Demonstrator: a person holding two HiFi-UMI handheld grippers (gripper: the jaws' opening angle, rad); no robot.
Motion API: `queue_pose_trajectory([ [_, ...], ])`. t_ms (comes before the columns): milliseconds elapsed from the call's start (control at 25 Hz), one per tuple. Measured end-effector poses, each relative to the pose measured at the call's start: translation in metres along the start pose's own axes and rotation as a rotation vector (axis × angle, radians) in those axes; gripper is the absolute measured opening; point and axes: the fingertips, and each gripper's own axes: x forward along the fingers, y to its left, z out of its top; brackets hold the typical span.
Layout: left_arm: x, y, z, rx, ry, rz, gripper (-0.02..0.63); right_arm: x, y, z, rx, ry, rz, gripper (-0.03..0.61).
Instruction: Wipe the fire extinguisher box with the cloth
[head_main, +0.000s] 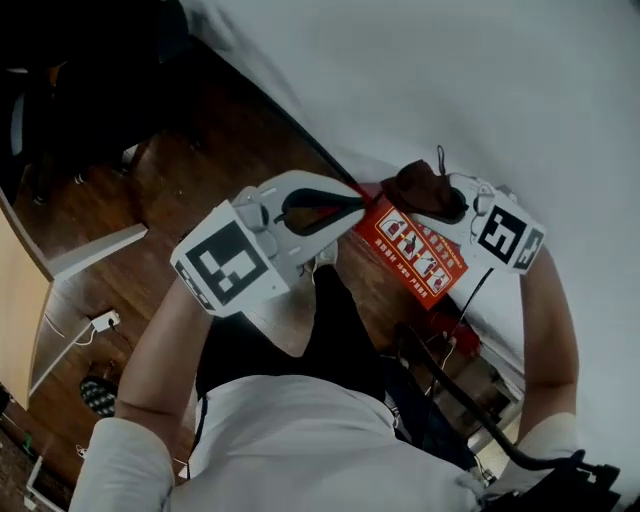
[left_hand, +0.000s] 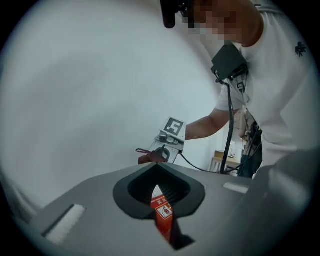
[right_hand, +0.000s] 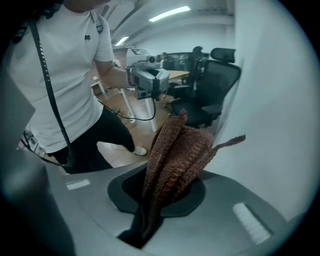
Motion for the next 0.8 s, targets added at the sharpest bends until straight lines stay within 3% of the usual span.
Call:
queue_pose_trajectory([
  [160, 0.024, 0.012, -0.026, -0.065, -0.042, 0.104, 0.0, 0.032, -0.013, -0.023, -0.209, 0.125, 0.244, 0.046],
  [320, 0.023, 0.023, -0.05, -0.114, -0.016, 0.228, 0.0, 0.074, -0.015, -0.039, -0.339, 0.261, 0.459, 0.046],
  [520, 0.018, 0.032, -0.08, -0.158, -0.023, 0.291, 0.0, 0.127, -0.007, -0.074, -0.392, 0.393, 0.679, 0.046],
  [800, 0.016, 0.035, -0.132, -0.213, -0.016, 0.341, 0.0, 0.204, -0.001, -0.152, -0.441, 0.58, 0.878, 0.043],
])
